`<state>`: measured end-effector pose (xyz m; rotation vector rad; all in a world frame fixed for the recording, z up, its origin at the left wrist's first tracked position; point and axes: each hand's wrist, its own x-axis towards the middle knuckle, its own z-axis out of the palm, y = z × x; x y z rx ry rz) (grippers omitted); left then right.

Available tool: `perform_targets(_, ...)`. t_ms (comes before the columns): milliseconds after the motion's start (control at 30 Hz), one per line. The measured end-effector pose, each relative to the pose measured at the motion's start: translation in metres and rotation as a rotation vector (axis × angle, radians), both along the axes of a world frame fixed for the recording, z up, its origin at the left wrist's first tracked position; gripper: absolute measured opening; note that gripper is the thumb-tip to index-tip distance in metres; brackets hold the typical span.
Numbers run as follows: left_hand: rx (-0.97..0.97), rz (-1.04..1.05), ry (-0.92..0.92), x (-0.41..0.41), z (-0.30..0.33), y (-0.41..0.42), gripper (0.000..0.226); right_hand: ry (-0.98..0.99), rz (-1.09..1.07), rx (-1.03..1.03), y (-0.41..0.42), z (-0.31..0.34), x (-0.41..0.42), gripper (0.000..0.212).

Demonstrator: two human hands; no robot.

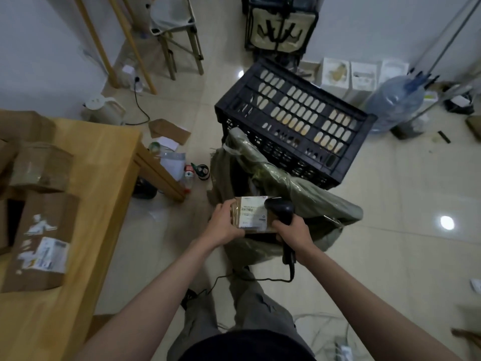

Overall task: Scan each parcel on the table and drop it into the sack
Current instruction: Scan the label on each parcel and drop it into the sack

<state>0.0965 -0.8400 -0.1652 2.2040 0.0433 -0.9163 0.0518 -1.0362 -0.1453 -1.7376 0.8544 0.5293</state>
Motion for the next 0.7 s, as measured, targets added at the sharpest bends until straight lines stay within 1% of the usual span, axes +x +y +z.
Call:
perform_targets(67, 0.003, -0.090, 0.036, 0.006, -0.006, -0.012, 0.108, 0.009, 0.030, -0.043, -0.011, -0.003, 0.009, 0.005)
perform_targets(133, 0.047, -0.229, 0.063, 0.010, -0.008, -0.022, 0.111, 0.021, 0.062, -0.063, -0.017, -0.005, 0.016, 0.008)
perform_targets(233, 0.113, -0.317, 0.077, 0.014, -0.010, -0.027, 0.102, 0.052, 0.110, -0.065, -0.021, -0.005, 0.021, 0.011)
perform_targets(333, 0.167, -0.360, 0.023, 0.021, -0.006, -0.021, 0.093, 0.058, 0.148, -0.071, -0.020, -0.002, 0.025, 0.011)
perform_targets(500, 0.229, -0.383, -0.039, 0.031, 0.008, 0.001, 0.085, 0.050, 0.191, -0.077, -0.016, 0.011, 0.036, 0.014)
perform_targets(600, 0.247, -0.350, -0.074, 0.034, 0.019, 0.021, 0.082, 0.020, 0.191, -0.030, -0.008, 0.021, 0.048, 0.013)
perform_targets(700, 0.273, -0.291, -0.113, 0.033, 0.032, 0.044, 0.079, -0.002, 0.240, 0.026, 0.008, 0.030, 0.062, 0.016)
